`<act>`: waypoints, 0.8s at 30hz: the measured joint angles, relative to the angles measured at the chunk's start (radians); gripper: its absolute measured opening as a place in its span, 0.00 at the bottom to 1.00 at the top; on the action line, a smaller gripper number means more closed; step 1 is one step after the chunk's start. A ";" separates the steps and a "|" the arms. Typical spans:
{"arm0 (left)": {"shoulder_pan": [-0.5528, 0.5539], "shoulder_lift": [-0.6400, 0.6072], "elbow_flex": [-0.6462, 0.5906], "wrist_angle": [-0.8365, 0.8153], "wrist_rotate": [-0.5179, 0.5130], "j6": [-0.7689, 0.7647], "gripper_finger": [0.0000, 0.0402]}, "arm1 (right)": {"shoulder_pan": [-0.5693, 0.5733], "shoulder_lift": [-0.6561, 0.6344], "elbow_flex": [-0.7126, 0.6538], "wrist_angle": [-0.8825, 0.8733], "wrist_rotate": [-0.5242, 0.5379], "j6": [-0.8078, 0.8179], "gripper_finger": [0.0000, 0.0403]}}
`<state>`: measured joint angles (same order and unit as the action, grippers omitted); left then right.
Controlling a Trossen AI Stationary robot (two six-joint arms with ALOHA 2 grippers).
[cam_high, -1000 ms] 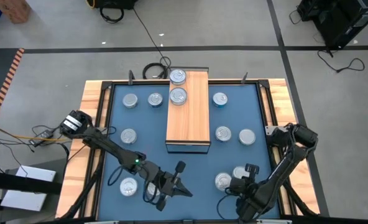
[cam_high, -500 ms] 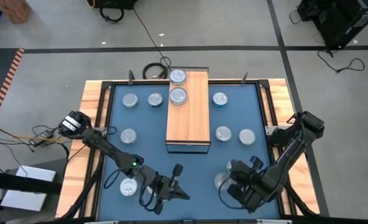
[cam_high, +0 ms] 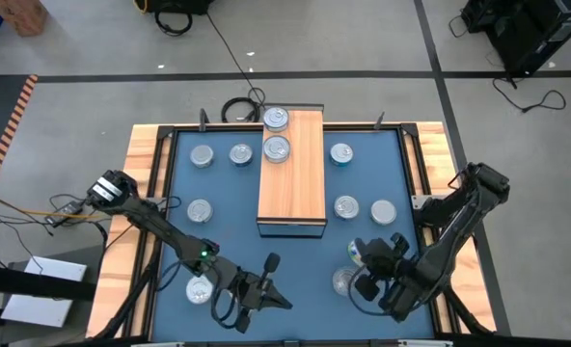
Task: Stack canned seafood by type on shelf
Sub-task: Put the green tuna can on the shelf
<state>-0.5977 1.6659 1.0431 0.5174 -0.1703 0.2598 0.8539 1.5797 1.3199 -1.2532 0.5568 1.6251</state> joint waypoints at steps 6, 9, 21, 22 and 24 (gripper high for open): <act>-0.026 -0.050 0.000 -0.100 -0.139 -0.001 0.00 | -0.023 -0.062 0.002 0.004 0.029 -0.116 0.00; -0.042 -0.057 0.000 -0.142 -0.225 -0.004 0.00 | -0.058 -0.076 0.002 0.007 0.027 -0.192 0.00; -0.050 -0.105 0.000 -0.278 -0.423 -0.112 0.00 | -0.219 -0.088 0.118 -0.012 0.026 -0.533 0.00; -0.049 -0.105 0.000 -0.288 -0.423 -0.113 0.00 | -0.236 -0.088 0.135 -0.015 0.026 -0.570 0.00; -0.044 -0.108 0.000 -0.295 -0.418 -0.120 0.00 | -0.269 -0.088 0.167 -0.016 0.026 -0.654 0.00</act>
<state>-0.6414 1.5583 1.0431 0.2225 -0.5886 0.1396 0.5850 1.4921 1.4870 -1.2694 0.5832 0.9711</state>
